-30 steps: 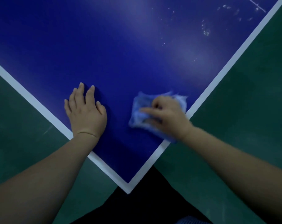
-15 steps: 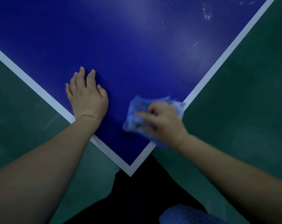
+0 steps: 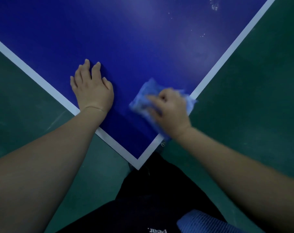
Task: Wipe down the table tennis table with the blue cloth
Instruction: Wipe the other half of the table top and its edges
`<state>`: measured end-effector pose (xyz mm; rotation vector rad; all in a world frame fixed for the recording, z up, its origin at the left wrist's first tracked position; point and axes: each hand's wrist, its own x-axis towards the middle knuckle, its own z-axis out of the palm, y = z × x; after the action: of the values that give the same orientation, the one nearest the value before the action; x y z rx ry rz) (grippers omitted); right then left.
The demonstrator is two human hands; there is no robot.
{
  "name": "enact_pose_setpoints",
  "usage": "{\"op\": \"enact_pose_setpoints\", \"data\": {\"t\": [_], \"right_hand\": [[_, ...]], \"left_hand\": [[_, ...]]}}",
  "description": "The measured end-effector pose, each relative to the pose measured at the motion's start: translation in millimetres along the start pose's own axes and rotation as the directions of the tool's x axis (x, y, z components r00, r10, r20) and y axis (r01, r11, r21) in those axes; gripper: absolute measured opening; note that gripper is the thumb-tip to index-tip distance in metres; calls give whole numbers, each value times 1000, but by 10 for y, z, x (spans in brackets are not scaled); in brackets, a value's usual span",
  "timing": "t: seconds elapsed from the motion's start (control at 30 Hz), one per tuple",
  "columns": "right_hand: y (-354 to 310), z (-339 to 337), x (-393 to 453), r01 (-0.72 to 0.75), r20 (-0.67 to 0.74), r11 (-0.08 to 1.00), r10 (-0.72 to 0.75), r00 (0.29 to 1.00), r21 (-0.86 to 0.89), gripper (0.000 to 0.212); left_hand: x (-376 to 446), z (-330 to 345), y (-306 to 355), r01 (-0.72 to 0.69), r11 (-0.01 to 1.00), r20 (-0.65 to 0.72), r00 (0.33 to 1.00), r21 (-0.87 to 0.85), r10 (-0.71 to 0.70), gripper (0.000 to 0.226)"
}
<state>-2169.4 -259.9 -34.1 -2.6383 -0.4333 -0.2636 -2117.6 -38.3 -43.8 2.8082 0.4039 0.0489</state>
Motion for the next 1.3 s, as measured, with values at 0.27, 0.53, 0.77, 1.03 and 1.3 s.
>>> {"op": "enact_pose_setpoints", "data": {"t": [0.27, 0.53, 0.77, 1.03, 1.3], "right_hand": [[763, -112, 529, -366, -92, 928, 359, 929, -76, 32], [1865, -390, 1508, -180, 1, 981, 180, 984, -76, 34], [1976, -365, 1670, -329, -13, 943, 329, 944, -59, 28], [2507, -410, 2357, -303, 11, 952, 304, 953, -53, 34], [1798, -109, 2359, 316, 275, 941, -338, 900, 125, 33]], "left_hand": [[-11, -5, 90, 44, 999, 7, 999, 27, -45, 50], [8, 188, 883, 218, 974, -61, 973, -58, -222, 49], [544, 451, 1622, 279, 958, -35, 959, -62, -281, 51], [562, 500, 1650, 323, 946, -68, 944, -17, -324, 52], [560, 494, 1643, 348, 937, -73, 935, -8, -348, 50]]}}
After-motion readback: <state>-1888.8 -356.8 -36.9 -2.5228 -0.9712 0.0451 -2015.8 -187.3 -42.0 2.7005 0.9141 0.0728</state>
